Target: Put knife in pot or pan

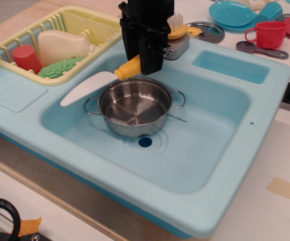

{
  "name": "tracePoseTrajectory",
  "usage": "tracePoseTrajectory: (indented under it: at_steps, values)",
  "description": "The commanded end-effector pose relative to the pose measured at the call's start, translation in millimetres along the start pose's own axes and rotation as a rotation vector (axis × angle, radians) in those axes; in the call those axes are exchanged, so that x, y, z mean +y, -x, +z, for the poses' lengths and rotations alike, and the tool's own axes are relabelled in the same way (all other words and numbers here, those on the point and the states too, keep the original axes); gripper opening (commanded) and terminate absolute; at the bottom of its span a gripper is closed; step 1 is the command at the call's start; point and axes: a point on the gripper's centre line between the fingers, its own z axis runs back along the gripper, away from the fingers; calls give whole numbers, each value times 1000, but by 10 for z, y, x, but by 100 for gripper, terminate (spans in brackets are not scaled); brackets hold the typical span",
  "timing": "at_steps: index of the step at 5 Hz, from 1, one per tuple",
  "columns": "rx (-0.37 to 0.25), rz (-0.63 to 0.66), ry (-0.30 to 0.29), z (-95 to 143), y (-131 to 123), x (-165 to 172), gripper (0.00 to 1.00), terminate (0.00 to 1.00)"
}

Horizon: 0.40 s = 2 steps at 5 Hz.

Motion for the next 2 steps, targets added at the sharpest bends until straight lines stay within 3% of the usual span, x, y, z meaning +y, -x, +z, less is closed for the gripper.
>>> tracePoseTrajectory:
  at_steps: [1, 2]
  values:
    - [-46, -62, 32, 44, -90, 50, 100, 0]
    - [-46, -62, 32, 44, -90, 50, 100, 100]
